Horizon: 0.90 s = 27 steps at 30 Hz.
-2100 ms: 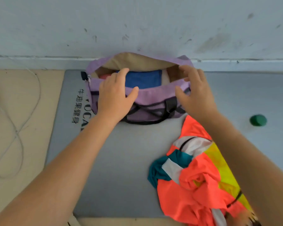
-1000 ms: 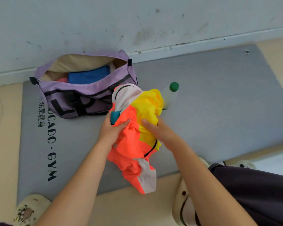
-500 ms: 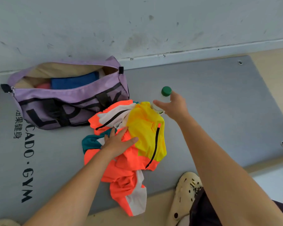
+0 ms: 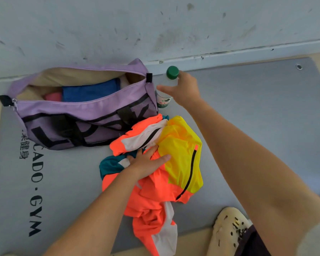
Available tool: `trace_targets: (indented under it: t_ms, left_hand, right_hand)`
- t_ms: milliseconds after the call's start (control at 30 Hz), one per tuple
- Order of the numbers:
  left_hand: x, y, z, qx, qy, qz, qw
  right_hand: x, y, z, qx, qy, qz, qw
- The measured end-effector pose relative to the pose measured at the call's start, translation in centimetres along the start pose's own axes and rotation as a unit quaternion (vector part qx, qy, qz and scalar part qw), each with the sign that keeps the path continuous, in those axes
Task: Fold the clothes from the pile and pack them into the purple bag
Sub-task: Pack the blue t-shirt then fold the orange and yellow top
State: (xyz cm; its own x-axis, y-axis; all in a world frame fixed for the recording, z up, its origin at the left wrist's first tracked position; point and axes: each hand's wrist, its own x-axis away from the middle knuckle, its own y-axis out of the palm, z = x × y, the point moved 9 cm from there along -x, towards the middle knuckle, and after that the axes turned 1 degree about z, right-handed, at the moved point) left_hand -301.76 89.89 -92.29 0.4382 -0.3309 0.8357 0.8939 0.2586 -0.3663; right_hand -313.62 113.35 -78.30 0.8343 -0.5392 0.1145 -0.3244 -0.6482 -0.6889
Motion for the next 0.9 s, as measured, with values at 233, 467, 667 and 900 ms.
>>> trace_targets:
  t_ms: [233, 467, 667, 900]
  left_hand:
    - [0.2, 0.1, 0.1, 0.023, 0.014, -0.013, 1.000]
    - [3.5, -4.5, -1.2, 0.107, 0.056, 0.257, 0.959]
    - [5.5, 0.2, -7.3, 0.282, -0.129, 0.232, 0.922]
    - [5.1, 2.7, 4.9, 0.376, 0.059, 0.053, 0.923]
  right_hand:
    - [-0.9, 1.6, 0.0, 0.000, 0.008, -0.021, 1.000]
    - [6.5, 0.8, 5.9, -0.028, 0.106, -0.011, 0.994]
    - [19.5, 6.9, 12.7, -0.043, 0.257, -0.114, 0.959]
    - [23.4, 1.2, 14.4, -0.189, 0.322, 0.005, 0.928]
